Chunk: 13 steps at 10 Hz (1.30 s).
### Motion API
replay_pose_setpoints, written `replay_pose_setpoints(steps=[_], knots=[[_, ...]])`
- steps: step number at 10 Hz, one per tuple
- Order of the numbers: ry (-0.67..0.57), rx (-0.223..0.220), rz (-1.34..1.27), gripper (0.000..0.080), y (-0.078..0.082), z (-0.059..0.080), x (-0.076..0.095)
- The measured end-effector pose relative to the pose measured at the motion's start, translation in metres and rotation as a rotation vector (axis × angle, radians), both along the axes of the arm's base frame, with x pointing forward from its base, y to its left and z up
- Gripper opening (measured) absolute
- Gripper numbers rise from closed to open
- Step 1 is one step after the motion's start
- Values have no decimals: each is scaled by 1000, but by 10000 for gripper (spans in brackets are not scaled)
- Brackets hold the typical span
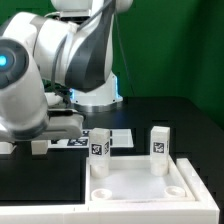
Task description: Assemble square table
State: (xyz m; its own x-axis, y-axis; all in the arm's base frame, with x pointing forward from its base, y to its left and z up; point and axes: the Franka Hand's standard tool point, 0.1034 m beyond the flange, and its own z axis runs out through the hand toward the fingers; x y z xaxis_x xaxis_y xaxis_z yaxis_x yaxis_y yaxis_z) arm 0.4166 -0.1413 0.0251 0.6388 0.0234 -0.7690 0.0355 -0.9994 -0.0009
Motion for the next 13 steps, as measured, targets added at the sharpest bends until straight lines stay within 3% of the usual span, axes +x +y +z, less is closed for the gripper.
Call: replay_pose_setpoints(steps=[2,4,9,10,11,12,13], knots=[[98,-6,-5,649,2,-1,-3],[185,-20,-14,649,1,-11,-11],[205,-15,-29,620,1,-19,-31],[205,-15,-29,428,1,-19,-31],[204,-15,-29,428,1,-19,-30],[203,-16,-28,286,1,-19,-29],[201,-16,-28,288,1,-19,-28]])
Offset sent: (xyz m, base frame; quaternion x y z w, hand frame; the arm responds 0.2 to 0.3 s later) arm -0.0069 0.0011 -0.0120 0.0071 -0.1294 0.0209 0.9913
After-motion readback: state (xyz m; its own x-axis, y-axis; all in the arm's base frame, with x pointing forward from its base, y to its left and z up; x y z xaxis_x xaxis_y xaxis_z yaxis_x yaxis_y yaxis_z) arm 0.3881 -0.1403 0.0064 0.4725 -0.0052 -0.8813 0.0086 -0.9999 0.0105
